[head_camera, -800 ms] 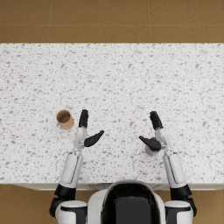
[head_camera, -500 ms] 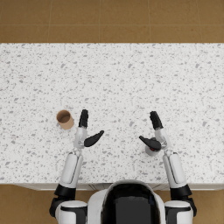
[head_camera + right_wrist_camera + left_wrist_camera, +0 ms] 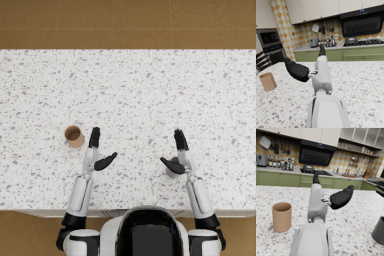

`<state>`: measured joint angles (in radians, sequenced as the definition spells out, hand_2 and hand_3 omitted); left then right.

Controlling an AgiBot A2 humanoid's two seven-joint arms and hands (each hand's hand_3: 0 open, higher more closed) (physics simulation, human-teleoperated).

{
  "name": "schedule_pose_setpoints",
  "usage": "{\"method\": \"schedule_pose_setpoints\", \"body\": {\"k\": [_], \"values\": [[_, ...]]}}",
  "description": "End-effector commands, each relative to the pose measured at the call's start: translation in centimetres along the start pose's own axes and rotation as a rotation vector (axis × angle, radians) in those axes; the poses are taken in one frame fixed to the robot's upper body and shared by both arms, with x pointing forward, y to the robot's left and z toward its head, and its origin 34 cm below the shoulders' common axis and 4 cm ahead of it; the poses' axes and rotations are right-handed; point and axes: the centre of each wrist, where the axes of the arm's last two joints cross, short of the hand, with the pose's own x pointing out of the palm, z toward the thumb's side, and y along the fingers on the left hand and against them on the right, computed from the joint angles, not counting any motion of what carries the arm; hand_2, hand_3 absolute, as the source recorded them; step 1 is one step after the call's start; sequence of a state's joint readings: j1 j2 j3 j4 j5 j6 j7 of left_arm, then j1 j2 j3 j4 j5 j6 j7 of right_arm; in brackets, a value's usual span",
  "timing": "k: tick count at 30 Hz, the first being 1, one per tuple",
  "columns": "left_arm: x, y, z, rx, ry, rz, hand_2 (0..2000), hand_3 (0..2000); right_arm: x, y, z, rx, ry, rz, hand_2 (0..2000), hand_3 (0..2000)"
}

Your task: Pick up two cups and pour the berry on the right into the cup on the left

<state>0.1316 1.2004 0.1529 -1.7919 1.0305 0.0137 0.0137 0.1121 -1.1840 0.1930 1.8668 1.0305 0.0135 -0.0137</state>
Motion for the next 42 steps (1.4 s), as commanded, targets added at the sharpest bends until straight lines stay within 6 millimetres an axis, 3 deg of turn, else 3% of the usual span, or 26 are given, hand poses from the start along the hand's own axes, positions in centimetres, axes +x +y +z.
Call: {"method": "schedule_pose_setpoints", "body": {"k": [1, 7, 11, 15, 19, 21, 25, 30, 33, 38, 41, 42], "values": [[-2.2, -1.2, 0.2, 0.000, 0.054, 0.082, 0, 0, -0.6, 2.4, 0.5, 0.018, 0.066, -0.019, 0, 0], [-3.8, -1.8, 0.5, 0.015, 0.247, 0.150, 0, 0, -0.8, 4.9, 0.8, 0.044, 0.277, -0.040, 0, 0], [-6.1, -2.1, 0.6, 0.003, 0.335, 0.246, 0, 0, -1.1, 5.9, 0.5, 0.074, 0.382, -0.051, 0, 0], [-7.8, -3.0, -1.0, -0.068, 0.345, 0.312, 0, 0, -1.3, 7.2, -0.3, 0.134, 0.413, -0.059, 0, 0], [-7.9, -3.4, -3.1, -0.146, 0.329, 0.313, 0, 0, -1.1, 8.3, -1.5, 0.204, 0.403, -0.041, 0, 0], [-8.7, -3.2, -3.2, -0.152, 0.326, 0.344, 0, 0, -1.1, 9.0, -1.7, 0.225, 0.406, -0.043, 0, 0], [-10.1, -2.9, -4.8, -0.213, 0.304, 0.391, 0, 0, -1.5, 9.0, -1.9, 0.235, 0.405, -0.063, 0, 0], [-11.9, -2.8, -5.3, -0.234, 0.284, 0.462, 0, 0, -2.2, 9.1, -3.1, 0.274, 0.397, -0.094, 0, 0], [-11.9, -2.6, -6.7, -0.279, 0.267, 0.459, 0, 0, -2.9, 9.3, -5.4, 0.353, 0.374, -0.113, 0, 0], [-11.7, -1.9, -7.2, -0.289, 0.251, 0.455, 0, 0, -3.6, 9.3, -6.9, 0.399, 0.360, -0.144, 0, 0], [-11.8, -1.7, -7.5, -0.298, 0.240, 0.463, 0, 0, -3.9, 9.3, -7.1, 0.402, 0.358, -0.164, 0, 0], [-12.0, -1.6, -7.7, -0.305, 0.234, 0.470, 0, 0, -3.8, 8.9, -5.9, 0.353, 0.366, -0.167, 0, 0]]}}
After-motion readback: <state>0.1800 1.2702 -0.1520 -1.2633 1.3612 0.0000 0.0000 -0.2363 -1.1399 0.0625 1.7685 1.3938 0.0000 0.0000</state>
